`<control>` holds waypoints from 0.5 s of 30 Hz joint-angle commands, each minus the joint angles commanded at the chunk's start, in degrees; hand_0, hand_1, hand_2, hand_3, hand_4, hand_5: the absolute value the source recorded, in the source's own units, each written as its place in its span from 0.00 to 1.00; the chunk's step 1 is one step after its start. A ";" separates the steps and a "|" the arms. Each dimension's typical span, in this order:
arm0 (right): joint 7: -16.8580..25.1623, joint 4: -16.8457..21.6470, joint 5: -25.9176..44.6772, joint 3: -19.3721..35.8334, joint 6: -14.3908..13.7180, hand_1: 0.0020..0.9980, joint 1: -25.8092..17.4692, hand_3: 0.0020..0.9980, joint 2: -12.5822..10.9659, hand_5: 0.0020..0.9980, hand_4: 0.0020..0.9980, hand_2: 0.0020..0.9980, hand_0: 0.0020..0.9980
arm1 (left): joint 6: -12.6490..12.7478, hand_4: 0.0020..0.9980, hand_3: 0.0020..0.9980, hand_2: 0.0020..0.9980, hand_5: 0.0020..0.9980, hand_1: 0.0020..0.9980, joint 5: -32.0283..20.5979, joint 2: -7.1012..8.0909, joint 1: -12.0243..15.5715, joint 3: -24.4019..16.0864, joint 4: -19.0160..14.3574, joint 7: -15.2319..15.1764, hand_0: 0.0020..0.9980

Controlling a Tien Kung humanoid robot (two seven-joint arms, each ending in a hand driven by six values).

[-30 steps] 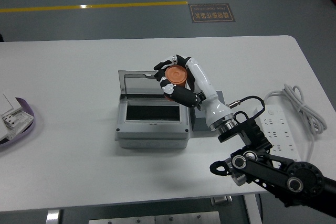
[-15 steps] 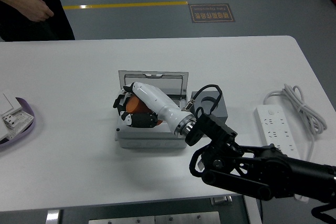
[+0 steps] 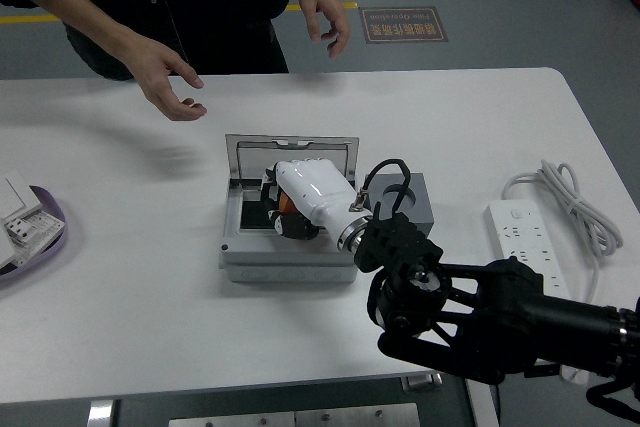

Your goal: Pick up the cylinder from the cube,place it in the box,flap close box

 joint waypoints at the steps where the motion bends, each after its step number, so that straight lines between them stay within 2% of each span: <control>1: 0.06 -0.20 0.02 -0.26 0.01 0.57 0.07 0.61 0.01 0.13 0.51 0.61 0.62 | 0.00 0.72 0.60 0.56 0.16 0.55 -0.01 0.01 -0.02 0.03 -0.01 -0.01 0.51; 6: 0.49 -0.88 0.50 -1.47 0.06 0.57 0.39 0.61 0.05 0.13 0.51 0.61 0.62 | -0.01 0.72 0.60 0.56 0.16 0.55 -0.06 0.03 -0.06 0.16 -0.04 -0.05 0.51; 7: 0.58 -0.97 0.51 -1.70 0.09 0.60 0.46 0.64 0.06 0.32 0.60 0.64 0.64 | -0.01 0.72 0.60 0.56 0.16 0.55 -0.07 0.04 -0.06 0.20 -0.05 -0.06 0.51; 12: 1.17 -1.28 0.30 -2.13 0.40 0.60 0.62 0.64 0.10 0.32 0.60 0.64 0.64 | -0.01 0.72 0.60 0.56 0.16 0.55 -0.17 0.07 -0.08 0.35 -0.09 -0.11 0.51; 13: 1.28 -1.32 0.24 -2.16 0.44 0.60 0.64 0.64 0.10 0.38 0.72 0.65 0.66 | -0.01 0.72 0.60 0.56 0.16 0.55 -0.22 0.07 -0.08 0.40 -0.09 -0.13 0.51; 15: 1.59 -1.41 0.14 -2.21 0.59 0.60 0.65 0.64 0.11 0.38 0.72 0.65 0.66 | 0.00 0.72 0.60 0.56 0.16 0.55 -0.37 0.08 -0.10 0.59 -0.12 -0.20 0.51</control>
